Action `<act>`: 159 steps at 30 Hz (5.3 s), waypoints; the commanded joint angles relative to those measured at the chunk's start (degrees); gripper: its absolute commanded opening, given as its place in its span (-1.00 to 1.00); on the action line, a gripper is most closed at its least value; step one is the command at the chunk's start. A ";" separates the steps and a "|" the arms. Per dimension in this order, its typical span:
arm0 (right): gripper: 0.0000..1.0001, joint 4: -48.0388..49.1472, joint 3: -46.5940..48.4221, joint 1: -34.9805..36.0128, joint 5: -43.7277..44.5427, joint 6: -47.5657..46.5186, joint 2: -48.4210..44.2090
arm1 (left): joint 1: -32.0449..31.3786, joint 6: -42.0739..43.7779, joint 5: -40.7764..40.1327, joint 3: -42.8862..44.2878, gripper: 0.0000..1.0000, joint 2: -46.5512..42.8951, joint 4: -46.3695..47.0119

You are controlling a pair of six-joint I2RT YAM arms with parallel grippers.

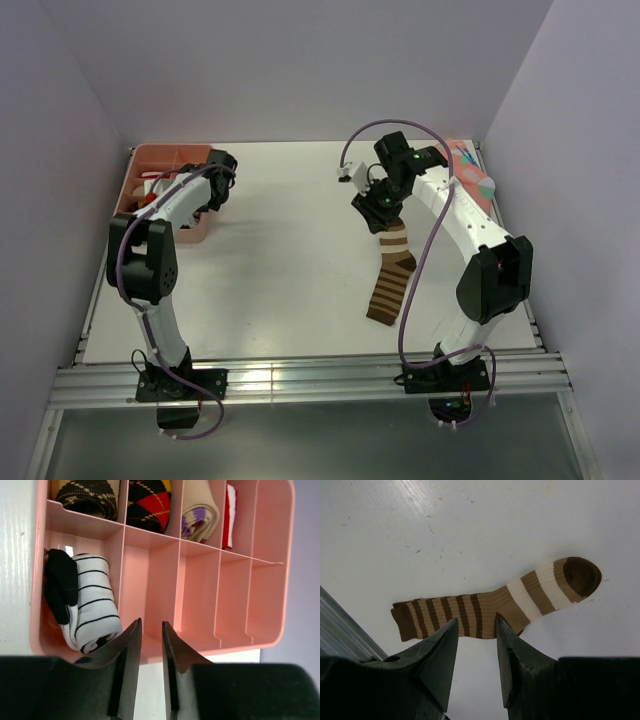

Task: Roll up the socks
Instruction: Place the sock in the storage box, then move the sock to the center of the board.

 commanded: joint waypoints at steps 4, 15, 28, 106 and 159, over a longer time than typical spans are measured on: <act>-0.12 1.12 -0.51 -0.76 0.20 0.16 -2.15 | 0.40 -31.70 0.87 0.45 -0.46 0.59 0.74; -0.13 1.29 -1.91 -1.11 -0.07 -0.28 -2.68 | 0.58 -33.80 1.58 -3.94 -0.49 -1.87 0.39; -0.13 1.20 -2.26 -1.20 -0.24 -0.19 -3.12 | -0.30 -30.83 -0.17 -5.45 -0.46 -4.16 2.23; -0.07 21.95 -41.64 24.38 20.50 20.11 -16.05 | -14.19 66.64 49.74 -27.16 0.07 -37.91 44.78; 0.04 12.11 -19.40 4.69 18.39 10.10 2.77 | -9.09 70.16 56.86 -33.31 0.11 -44.23 50.40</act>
